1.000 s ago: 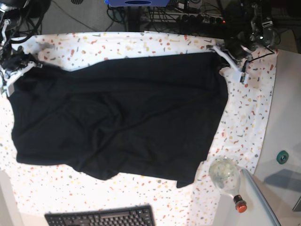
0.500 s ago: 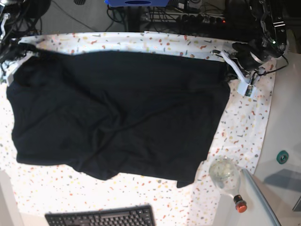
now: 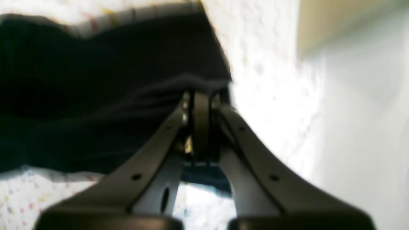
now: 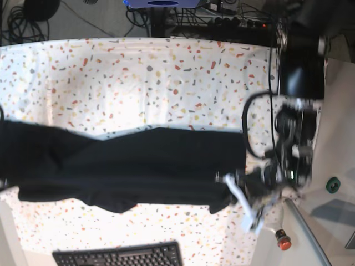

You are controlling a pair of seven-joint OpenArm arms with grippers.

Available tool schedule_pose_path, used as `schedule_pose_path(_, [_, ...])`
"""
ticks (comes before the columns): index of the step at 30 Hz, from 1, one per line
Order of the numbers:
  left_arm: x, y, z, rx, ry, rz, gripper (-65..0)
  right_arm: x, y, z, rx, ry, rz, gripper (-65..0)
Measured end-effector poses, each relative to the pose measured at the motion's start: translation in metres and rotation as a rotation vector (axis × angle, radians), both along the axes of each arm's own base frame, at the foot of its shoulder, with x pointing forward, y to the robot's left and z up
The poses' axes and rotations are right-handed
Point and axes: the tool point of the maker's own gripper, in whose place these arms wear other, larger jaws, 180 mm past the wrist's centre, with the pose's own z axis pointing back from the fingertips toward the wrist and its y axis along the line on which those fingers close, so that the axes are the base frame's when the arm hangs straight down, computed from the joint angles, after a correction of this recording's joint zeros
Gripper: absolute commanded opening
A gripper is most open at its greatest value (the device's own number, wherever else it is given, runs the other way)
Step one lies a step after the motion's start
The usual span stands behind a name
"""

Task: Layout the t-shirt on the table in an organized manner, then fold the t-shirt properly
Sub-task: 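Lift the held t-shirt edge with both grippers and shake it out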

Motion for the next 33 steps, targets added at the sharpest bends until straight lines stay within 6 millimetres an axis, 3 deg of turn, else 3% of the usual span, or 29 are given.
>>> schedule_pose_path(3, [0.055,-0.006,0.061,-0.026,-0.133,0.011,-65.0,0.043,-0.008,0.072,-0.081,-0.126,0.035,-65.0])
schedule_pose_path(6, [0.089,-0.025,0.132,-0.110,-0.279,0.005,-65.0,0.065,-0.029,0.149,-0.126,-0.258,0.012,-65.0])
schedule_pose_path(10, [0.104,-0.023,0.217,-0.208,-0.459,0.026,-65.0,0.066,-0.054,0.269,-0.231,-0.497,-0.022,-65.0])
schedule_pose_path(11, [0.101,-0.016,0.234,-0.234,-0.505,0.042,-65.0,0.059,-0.056,0.287,-0.274,-0.517,-0.021,-65.0])
schedule_pose_path(13, [0.092,0.000,0.248,-0.260,-0.565,0.072,-65.0,0.046,-0.055,0.293,-0.325,-0.484,-0.014,-65.0])
schedule_pose_path(15, [0.076,0.012,0.242,-0.232,-0.583,0.102,-65.0,0.036,-0.044,0.273,-0.347,-0.442,0.012,-65.0])
schedule_pose_path(17, [0.053,0.014,0.219,-0.195,-0.545,0.105,-65.0,0.015,-0.036,0.228,-0.337,-0.349,0.015,-65.0])
schedule_pose_path(20, [0.014,0.012,0.180,-0.174,-0.492,0.097,-65.0,-0.031,-0.042,0.168,-0.315,-0.244,-0.041,-65.0])
schedule_pose_path(23, [-0.028,0.002,0.128,-0.151,-0.408,0.076,-65.0,-0.073,-0.045,0.119,-0.271,-0.205,-0.096,-65.0])
schedule_pose_path(25, [-0.057,0.003,0.074,-0.132,-0.274,0.084,-65.0,-0.108,-0.044,0.065,-0.205,-0.094,-0.136,-65.0])
schedule_pose_path(27, [-0.083,0.010,0.032,-0.113,-0.160,0.111,-65.0,-0.132,-0.034,0.020,-0.156,-0.005,-0.151,-65.0])
schedule_pose_path(33, [-0.132,0.023,-0.058,-0.125,0.065,0.175,-65.0,-0.185,-0.006,-0.101,0.049,0.132,-0.198,-65.0])
